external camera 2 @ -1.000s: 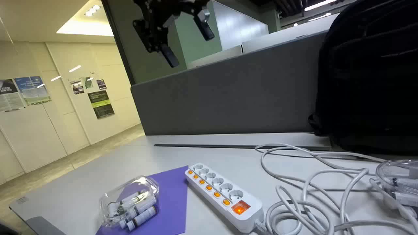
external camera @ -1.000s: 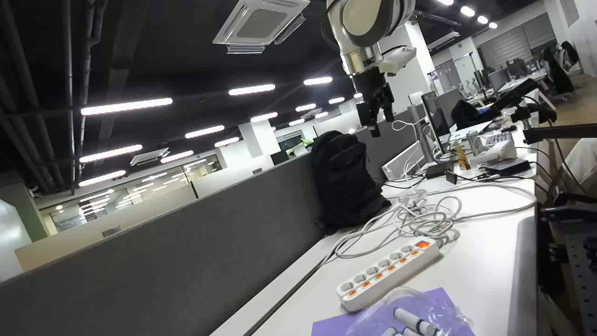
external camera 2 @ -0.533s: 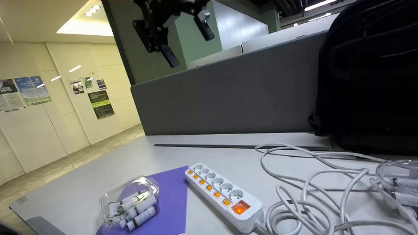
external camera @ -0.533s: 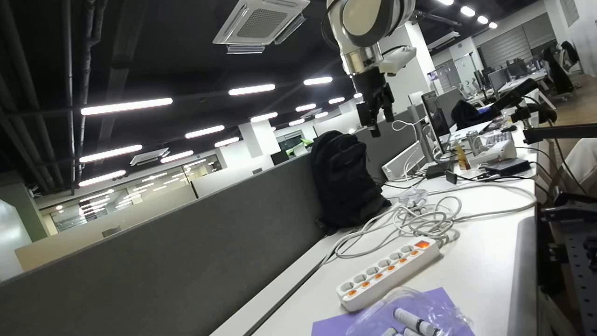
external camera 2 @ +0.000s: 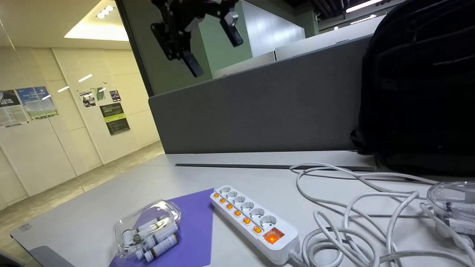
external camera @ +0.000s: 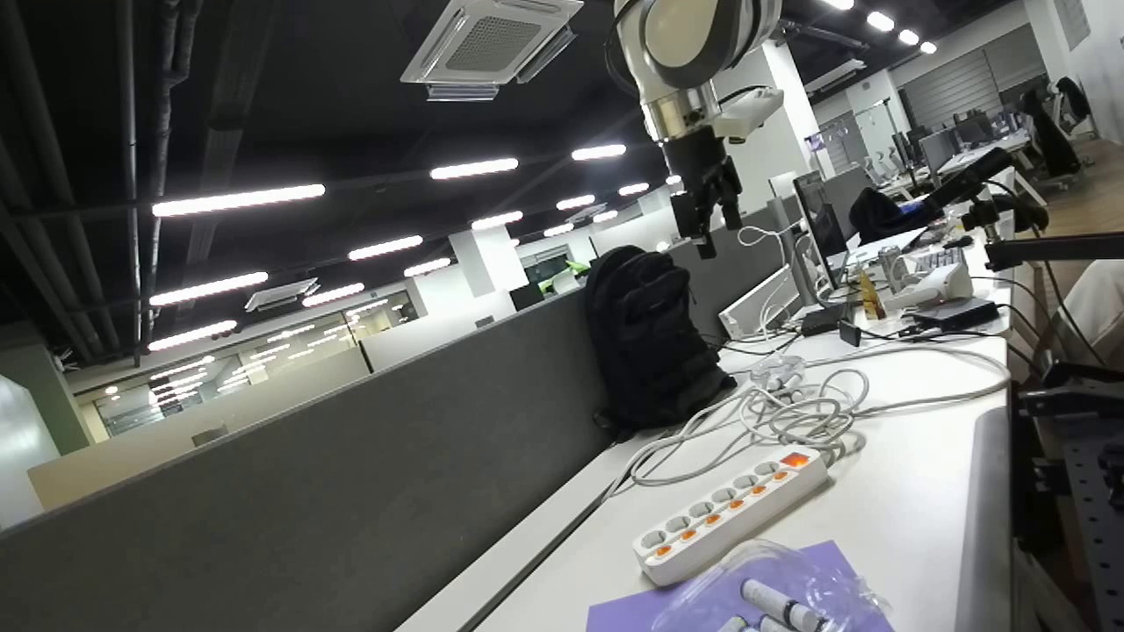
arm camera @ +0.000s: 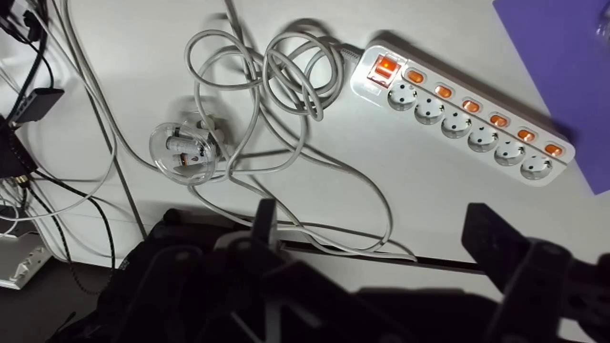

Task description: Press the power button on the second socket from the right on the extension cord

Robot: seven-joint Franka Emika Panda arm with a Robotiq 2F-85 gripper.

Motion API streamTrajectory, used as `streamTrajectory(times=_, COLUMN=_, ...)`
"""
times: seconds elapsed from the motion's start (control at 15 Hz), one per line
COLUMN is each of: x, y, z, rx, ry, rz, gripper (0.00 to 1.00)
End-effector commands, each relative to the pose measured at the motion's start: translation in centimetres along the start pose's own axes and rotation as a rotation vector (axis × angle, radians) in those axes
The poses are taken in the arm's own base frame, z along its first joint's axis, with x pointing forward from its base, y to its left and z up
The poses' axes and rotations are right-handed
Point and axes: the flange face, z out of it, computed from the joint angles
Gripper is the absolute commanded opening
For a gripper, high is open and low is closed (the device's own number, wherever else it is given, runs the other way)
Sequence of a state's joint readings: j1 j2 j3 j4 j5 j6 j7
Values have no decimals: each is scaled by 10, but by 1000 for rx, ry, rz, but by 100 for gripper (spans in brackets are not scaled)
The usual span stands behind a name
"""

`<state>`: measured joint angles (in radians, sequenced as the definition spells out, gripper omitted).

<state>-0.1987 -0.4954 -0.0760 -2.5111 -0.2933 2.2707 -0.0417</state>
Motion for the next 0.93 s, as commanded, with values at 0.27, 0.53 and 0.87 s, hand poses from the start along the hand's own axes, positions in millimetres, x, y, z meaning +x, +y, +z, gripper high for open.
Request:
streamTrajectory(times=0.27, x=25, y=-63, z=33, rx=-6, ry=49, rz=-1, gripper=100)
streamTrajectory(times=0.53, x=40, y=-111, z=69, rx=33, ry=40, rz=82, gripper=100)
streamTrajectory(times=0.87, x=47, y=-143, z=128, rx=63, ry=-8, rz=154, gripper=60)
